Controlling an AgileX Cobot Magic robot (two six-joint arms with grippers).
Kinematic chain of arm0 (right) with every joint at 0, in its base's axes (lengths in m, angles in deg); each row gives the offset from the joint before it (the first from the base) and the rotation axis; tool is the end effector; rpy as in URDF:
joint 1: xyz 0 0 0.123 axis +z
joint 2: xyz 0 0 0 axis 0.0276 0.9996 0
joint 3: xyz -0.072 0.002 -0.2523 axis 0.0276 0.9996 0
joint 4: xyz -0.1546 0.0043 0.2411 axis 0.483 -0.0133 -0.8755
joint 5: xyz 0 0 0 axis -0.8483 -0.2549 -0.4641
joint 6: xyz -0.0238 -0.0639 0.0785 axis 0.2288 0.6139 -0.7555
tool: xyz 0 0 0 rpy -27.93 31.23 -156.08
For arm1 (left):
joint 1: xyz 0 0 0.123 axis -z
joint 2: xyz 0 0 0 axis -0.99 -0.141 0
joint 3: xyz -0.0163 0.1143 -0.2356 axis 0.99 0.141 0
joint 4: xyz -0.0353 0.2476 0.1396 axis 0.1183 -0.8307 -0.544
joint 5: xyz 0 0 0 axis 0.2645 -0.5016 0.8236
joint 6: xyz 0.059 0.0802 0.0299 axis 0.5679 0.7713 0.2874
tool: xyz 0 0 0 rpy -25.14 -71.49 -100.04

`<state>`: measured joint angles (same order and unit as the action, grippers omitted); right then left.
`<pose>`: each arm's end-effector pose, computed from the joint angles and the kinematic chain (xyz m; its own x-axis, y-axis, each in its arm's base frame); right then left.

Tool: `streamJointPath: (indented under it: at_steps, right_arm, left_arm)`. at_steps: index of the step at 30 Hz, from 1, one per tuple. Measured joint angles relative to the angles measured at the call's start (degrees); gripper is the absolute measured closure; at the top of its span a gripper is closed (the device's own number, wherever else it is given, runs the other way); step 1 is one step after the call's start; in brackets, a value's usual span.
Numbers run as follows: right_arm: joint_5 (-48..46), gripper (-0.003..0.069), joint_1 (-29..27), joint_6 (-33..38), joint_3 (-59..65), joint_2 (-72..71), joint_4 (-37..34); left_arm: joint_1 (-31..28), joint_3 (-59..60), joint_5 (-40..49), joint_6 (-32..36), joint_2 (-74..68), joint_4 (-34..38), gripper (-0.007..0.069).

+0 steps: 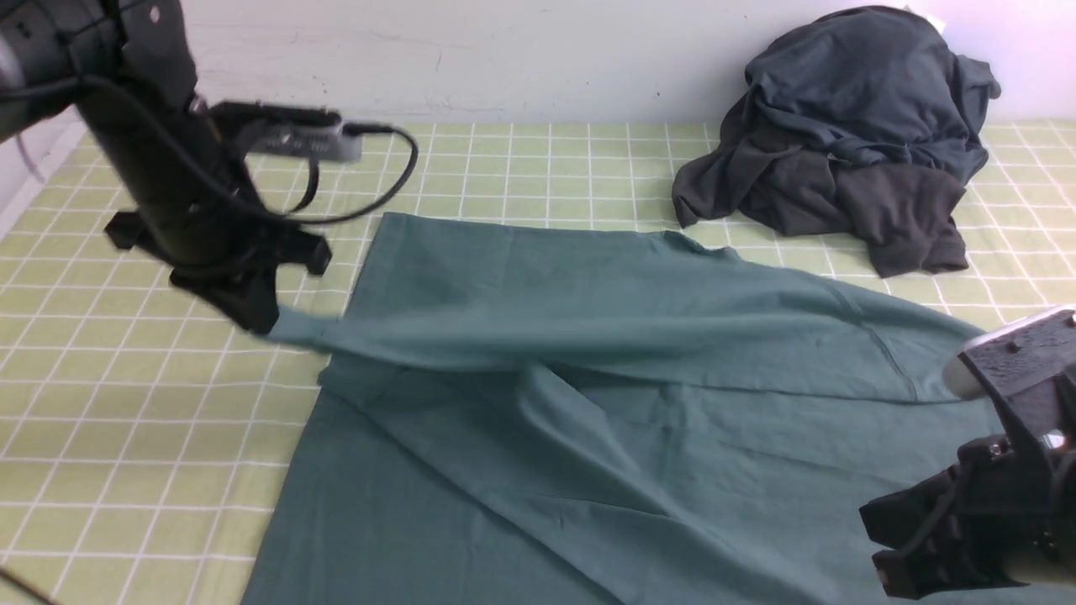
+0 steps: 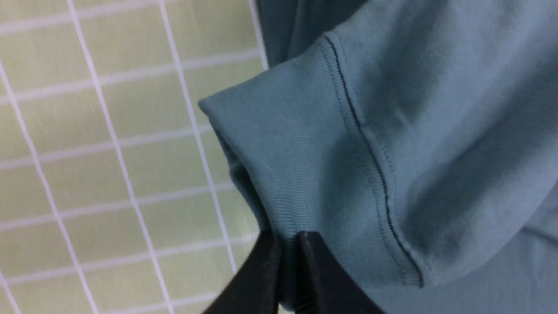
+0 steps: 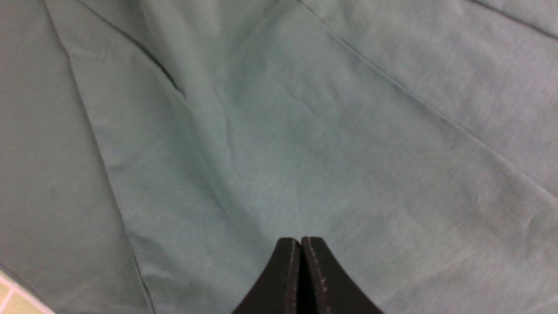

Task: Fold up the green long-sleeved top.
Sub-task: Use the left arm to drag and drop the cuff onto the cuff closest to the left arm

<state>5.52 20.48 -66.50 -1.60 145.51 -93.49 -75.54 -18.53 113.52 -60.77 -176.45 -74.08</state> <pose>0.2181 0.0957 0.1813 -0.8038 -0.2739 -0.5281 -0.4125 0.8962 0.1631 0.3973 -0.0527 0.2275 -0.9678 0.1949 -0.1592 0.2074 0.9760 -0.0658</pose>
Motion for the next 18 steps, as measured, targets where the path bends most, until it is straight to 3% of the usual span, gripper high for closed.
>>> streamJointPath:
  at_steps: [5, 8, 13, 18]
  right_arm:
    - [1.12, 0.067, -0.85, -1.89, -2.96, 1.79, 0.32]
    - [1.12, 0.0656, -3.14, -3.02, -7.19, 4.9, 1.01]
    - [-1.26, 0.0574, -9.26, -3.93, -18.2, 16.69, 3.02]
    - [-4.13, 0.041, -13.2, -4.19, -31.41, 33.08, 6.36]
  left_arm:
    - [1.77, 8.65, -8.92, -0.89, 1.76, 0.34, 0.0604]
    - [2.72, 9.47, -9.96, -0.89, 1.09, 0.46, 0.0604]
    - [3.81, 9.86, -10.15, -0.76, 0.05, 0.54, 0.0604]
    - [3.93, 9.87, -8.75, 0.3, 0.05, 0.28, 0.0554]
